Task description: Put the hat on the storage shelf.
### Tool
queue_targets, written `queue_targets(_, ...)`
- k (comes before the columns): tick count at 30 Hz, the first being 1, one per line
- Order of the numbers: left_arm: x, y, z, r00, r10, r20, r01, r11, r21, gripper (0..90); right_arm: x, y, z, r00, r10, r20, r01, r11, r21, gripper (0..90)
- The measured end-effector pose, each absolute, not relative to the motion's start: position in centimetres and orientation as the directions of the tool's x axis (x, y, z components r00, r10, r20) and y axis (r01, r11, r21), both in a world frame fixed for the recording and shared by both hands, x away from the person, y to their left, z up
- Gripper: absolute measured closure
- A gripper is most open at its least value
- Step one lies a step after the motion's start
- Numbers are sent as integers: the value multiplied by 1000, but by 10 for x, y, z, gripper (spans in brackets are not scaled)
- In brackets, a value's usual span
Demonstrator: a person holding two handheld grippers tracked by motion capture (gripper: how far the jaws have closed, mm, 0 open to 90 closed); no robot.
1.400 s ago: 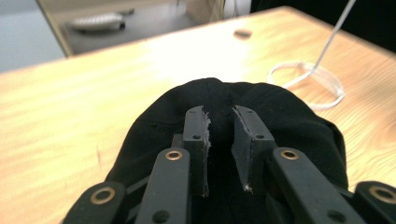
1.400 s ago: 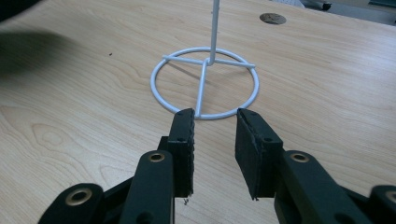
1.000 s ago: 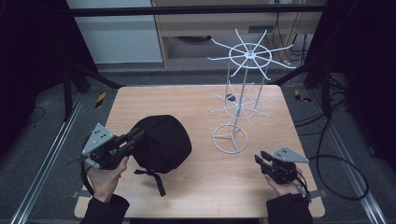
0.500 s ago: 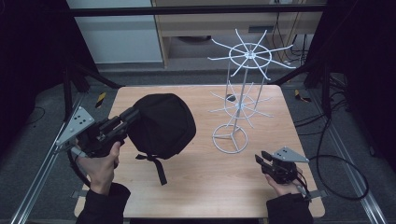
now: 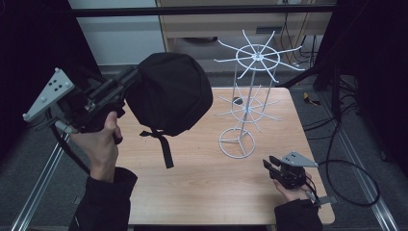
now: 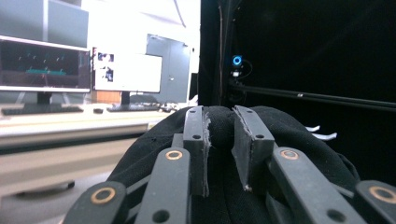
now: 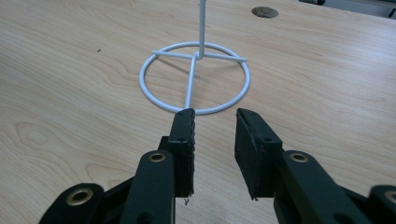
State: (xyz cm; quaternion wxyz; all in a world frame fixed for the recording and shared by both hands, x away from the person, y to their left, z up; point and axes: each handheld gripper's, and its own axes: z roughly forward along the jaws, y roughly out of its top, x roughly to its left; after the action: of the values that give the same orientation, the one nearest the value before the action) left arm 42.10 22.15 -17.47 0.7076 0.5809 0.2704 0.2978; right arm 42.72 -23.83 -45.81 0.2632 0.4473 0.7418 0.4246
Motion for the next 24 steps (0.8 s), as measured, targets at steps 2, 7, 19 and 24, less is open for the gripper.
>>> queue_targets(2,424,215,-168,679,734,-26,-119,145,982,748,427,-238,-458,-461,888,-8,441,237,865,680)
queue_targets(7,437,204,-159,677,735,-30,-121,151,981,748,427,-239,-458,-460,888,-4,443,233,866,680)
queue_targets(19,483,168,-166,712,697,-84,-38,158,987,748,427,-240,-459,-467,884,4,442,230,867,680)
queue_targets(24,492,170,-191,721,680,-134,28,165,986,747,427,-240,-459,-465,885,4,446,230,865,679)
